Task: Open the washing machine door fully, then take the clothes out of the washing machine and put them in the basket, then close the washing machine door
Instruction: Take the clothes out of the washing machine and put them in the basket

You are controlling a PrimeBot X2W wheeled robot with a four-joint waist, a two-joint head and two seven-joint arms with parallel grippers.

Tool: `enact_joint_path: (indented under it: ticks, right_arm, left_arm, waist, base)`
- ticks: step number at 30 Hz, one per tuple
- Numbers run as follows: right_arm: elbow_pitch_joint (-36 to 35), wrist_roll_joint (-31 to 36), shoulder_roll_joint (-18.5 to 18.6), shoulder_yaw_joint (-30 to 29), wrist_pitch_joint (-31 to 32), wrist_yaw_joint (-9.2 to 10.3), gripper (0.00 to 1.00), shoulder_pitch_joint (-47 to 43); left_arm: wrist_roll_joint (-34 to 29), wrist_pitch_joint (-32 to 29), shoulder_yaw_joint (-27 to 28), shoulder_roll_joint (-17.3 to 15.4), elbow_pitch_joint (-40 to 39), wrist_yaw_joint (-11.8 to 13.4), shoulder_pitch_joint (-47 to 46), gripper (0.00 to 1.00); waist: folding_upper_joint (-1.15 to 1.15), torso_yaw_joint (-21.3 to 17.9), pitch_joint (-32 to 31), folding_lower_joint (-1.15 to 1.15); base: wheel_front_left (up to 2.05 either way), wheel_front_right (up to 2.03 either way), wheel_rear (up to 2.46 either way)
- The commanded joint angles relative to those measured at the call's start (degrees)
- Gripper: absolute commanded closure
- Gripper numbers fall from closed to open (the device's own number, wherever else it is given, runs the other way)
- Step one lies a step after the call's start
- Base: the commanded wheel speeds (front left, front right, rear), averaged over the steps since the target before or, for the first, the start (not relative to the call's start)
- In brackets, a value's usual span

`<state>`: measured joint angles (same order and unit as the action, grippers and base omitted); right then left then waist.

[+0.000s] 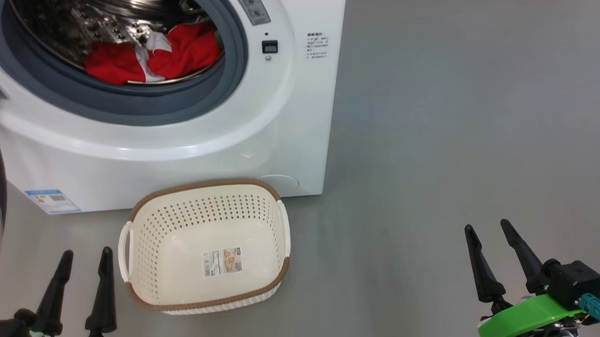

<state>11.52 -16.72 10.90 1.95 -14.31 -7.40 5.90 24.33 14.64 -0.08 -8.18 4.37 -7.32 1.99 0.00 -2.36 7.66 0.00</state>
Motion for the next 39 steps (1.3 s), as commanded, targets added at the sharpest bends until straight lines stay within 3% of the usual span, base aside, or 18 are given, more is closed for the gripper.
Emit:
enact_joint_path:
  ticks: [1,13,27,32,39]
  right_arm:
    - [-1.62,0.68,0.43,1.24,-0.69,-0.09,0.00,1.40]
    - [-1.47,0.70,0.25,1.70,-0.69,-0.09,0.00,1.51]
    - [-1.55,0.82,-0.06,2.04,-0.69,-0.09,0.00,1.75]
    - [-1.81,1.00,-0.60,2.49,-0.69,-0.09,0.00,2.61]
    - [-1.96,1.19,-1.53,3.03,-0.69,-0.09,0.00,4.59]
  left_arm:
    - [0.20,0.36,2.10,-1.22,-1.47,-0.16,-2.70,0.00]
    - [0.07,0.36,1.90,-1.34,-1.04,-0.16,-3.26,0.00]
    - [1.90,0.36,-0.19,-1.91,0.70,-0.16,-4.56,0.00]
    - [2.07,0.36,-2.22,-3.62,3.86,-0.16,-9.36,0.00]
    - [1.90,0.36,-6.57,-6.08,15.07,-0.16,-23.43,0.00]
  waist:
    - [0.00,0.02,0.08,0.00]
    - [0.00,0.31,0.36,0.00]
    - [0.00,0.86,1.42,0.00]
    - [0.00,0.91,3.35,0.00]
    - [0.00,0.42,7.01,0.00]
  base:
    - [1.14,-1.33,0.19]
    - [1.03,-1.16,0.13]
    - [0.10,-0.10,0.00]
    - [0.00,0.00,0.00]
    - [0.00,0.00,0.00]
